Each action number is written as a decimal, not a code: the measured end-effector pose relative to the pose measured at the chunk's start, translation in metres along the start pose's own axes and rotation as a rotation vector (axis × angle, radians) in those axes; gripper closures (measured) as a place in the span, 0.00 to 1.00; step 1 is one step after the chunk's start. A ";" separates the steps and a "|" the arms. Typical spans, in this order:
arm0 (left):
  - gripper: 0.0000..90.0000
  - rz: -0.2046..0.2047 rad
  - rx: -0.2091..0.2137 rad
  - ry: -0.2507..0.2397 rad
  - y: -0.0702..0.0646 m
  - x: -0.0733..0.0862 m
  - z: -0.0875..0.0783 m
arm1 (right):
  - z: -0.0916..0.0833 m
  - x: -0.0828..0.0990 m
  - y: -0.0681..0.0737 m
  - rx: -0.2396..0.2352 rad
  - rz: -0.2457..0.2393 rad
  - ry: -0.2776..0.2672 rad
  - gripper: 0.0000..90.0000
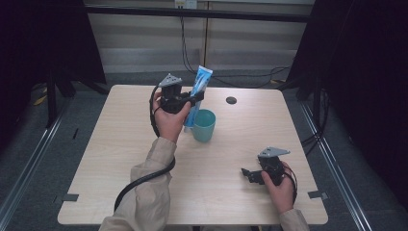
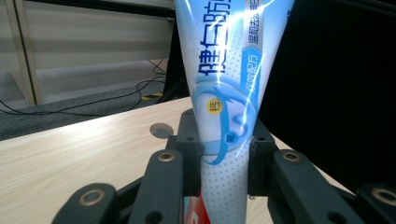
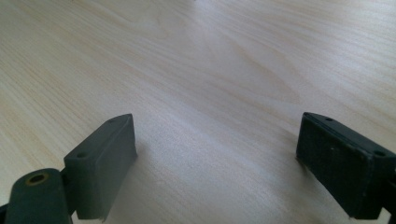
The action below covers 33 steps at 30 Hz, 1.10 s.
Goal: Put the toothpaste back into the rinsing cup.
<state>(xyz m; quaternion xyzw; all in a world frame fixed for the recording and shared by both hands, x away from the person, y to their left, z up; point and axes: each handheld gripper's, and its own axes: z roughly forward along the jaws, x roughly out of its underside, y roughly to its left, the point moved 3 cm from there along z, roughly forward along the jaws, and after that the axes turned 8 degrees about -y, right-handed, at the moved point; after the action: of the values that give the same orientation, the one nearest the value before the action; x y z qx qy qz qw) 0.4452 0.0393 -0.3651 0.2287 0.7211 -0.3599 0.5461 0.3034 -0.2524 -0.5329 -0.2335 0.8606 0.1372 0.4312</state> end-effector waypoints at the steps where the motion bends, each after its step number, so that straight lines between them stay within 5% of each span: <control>1: 0.81 -0.002 0.000 -0.005 0.000 0.000 0.001 | 0.000 0.000 0.000 0.000 0.002 0.001 0.13; 33: 0.81 0.028 -0.004 0.006 0.001 0.002 0.029 | 0.000 0.000 0.000 -0.006 -0.004 0.000 0.13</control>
<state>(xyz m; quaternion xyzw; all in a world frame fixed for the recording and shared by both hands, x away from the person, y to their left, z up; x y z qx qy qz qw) 0.4637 0.0173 -0.3717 0.2385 0.7201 -0.3502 0.5495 0.3034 -0.2525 -0.5329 -0.2367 0.8597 0.1390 0.4308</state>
